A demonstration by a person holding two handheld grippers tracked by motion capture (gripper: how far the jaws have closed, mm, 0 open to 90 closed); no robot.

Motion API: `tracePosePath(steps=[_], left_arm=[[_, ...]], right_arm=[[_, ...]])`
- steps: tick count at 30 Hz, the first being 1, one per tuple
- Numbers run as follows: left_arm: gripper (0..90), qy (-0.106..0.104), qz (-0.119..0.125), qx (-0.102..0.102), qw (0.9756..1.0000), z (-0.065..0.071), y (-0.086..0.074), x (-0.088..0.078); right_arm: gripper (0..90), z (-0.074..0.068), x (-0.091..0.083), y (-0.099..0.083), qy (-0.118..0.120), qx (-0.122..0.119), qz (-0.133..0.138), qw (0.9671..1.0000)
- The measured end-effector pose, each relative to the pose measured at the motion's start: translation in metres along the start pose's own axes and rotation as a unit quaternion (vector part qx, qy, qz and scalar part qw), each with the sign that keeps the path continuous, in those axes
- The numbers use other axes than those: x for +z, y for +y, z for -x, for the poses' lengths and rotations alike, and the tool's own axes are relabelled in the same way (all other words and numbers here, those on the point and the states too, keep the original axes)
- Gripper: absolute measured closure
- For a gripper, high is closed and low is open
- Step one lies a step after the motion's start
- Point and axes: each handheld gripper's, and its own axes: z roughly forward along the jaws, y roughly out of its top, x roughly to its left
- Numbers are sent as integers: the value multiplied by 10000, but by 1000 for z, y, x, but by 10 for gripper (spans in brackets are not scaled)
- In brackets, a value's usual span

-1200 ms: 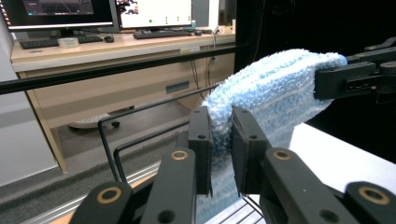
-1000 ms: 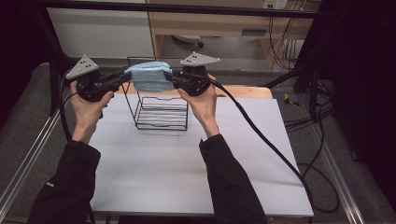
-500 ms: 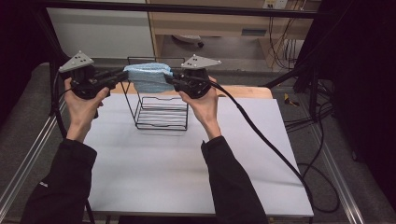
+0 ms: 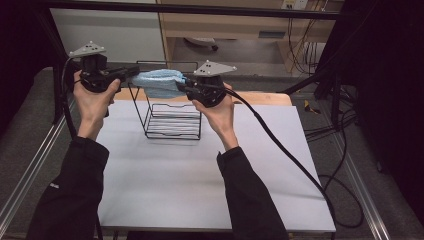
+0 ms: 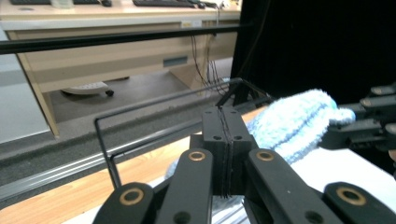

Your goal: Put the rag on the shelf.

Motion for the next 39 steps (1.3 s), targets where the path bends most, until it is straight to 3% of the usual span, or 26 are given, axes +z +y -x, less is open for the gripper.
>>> tracePosePath(steps=[6,11,19,23,27,33,39], left_arm=[[896,-185,-156,89,9997,3,-11,1],[897,-203,-227,162,9994,4,-19,1],[898,-182,-360,301,9987,7,-30,5],[899,-158,-447,364,9982,7,-37,8],[898,-142,-481,370,9981,6,-41,11],[899,-94,-506,452,9977,6,-45,11],[899,-103,-522,420,9977,4,-49,13]], right_arm=[[755,-1,-1,0,31,44,-26,10000],[691,-3,-1,0,54,66,-35,10000],[404,-5,-8,4,10,100,-13,9999],[370,-5,-14,9,23,191,115,9997],[500,-4,-15,14,123,312,173,9993],[787,-8,-6,7,397,411,-255,9980],[887,-5,-1,-6,423,544,-591,9959]])
